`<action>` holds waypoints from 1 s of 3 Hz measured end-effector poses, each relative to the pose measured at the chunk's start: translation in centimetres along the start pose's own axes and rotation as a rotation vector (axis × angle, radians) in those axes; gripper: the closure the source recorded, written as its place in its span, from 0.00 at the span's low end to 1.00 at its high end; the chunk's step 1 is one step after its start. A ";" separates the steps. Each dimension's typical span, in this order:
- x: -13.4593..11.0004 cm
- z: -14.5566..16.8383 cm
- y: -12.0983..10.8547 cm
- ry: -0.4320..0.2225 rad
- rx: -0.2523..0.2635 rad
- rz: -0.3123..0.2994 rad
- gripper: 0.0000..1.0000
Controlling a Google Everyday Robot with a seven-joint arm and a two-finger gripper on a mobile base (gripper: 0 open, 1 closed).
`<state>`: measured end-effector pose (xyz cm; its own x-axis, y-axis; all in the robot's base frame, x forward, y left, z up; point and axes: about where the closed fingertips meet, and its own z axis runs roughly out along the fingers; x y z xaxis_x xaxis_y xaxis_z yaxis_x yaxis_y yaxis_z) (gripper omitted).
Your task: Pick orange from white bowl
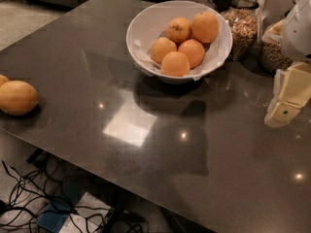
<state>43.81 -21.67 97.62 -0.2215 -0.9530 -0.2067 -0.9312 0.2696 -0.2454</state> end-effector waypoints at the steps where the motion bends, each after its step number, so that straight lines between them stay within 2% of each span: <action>1: 0.0 0.0 0.0 0.000 0.000 0.000 0.00; 2: -1.3 0.7 -1.5 -0.046 0.035 -0.044 0.00; 3: -3.6 2.8 -5.2 -0.129 0.092 -0.120 0.00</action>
Offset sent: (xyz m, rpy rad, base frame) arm 0.0617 0.0303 -0.0038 0.0715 -0.1499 0.1499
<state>50.21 -19.23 97.02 -0.0661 -0.9551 -0.2888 -0.9170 0.1722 -0.3599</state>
